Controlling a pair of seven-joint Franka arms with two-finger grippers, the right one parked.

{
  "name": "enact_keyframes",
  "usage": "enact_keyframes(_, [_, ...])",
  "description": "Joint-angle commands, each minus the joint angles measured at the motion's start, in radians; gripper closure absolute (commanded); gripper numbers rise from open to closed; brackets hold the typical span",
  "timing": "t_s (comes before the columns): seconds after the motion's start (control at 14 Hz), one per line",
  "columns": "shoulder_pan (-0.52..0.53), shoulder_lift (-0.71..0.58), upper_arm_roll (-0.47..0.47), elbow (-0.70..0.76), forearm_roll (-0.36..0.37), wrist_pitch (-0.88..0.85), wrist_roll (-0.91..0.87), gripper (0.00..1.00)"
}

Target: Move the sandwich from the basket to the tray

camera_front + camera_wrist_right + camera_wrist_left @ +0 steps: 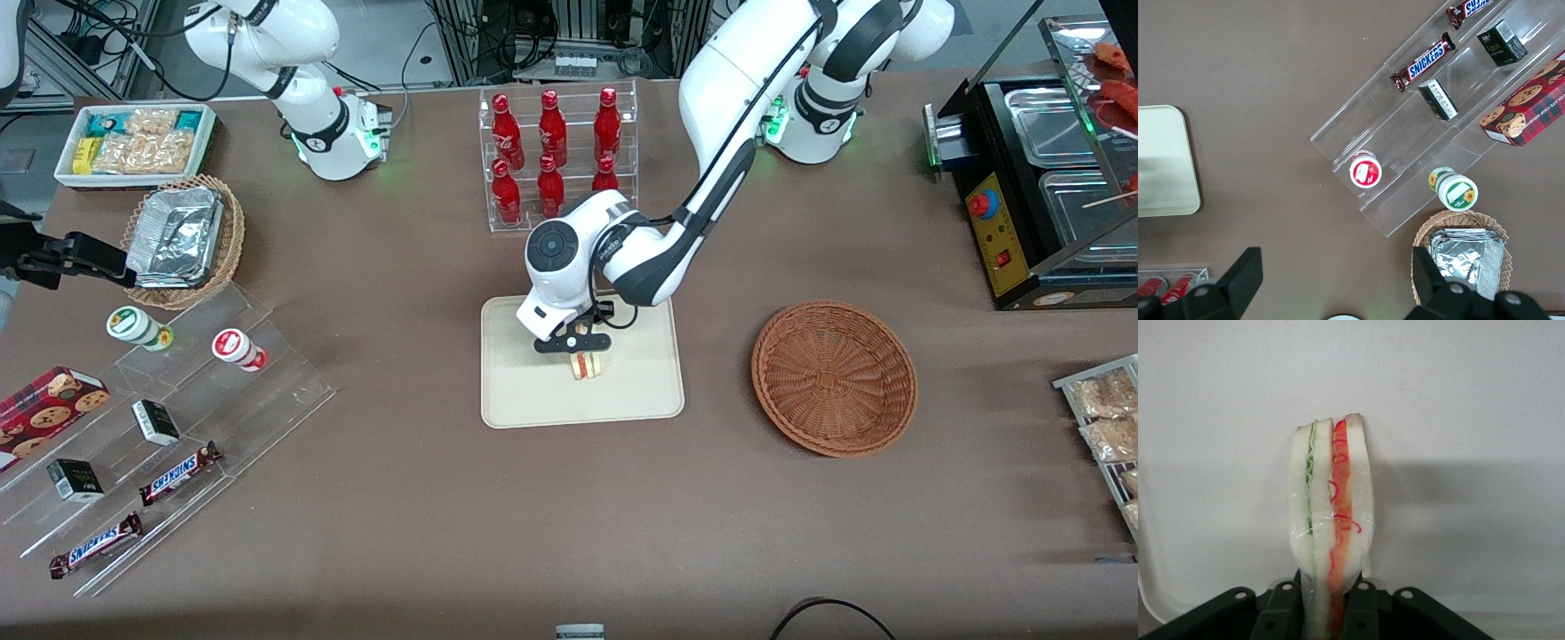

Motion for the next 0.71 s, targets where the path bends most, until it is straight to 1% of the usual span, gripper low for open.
enact_keyframes(0.0, [-0.013,0.002,0.014,0.03,0.014,-0.021,-0.02,0.0])
enact_keyframes(0.14, [-0.005,-0.041,0.016,0.03,0.01,-0.063,-0.023,0.0])
enact_keyframes(0.21, [0.002,-0.087,0.026,0.032,0.005,-0.115,-0.023,0.0])
enact_keyframes(0.64, [0.148,-0.355,0.04,0.012,0.005,-0.371,-0.006,0.0])
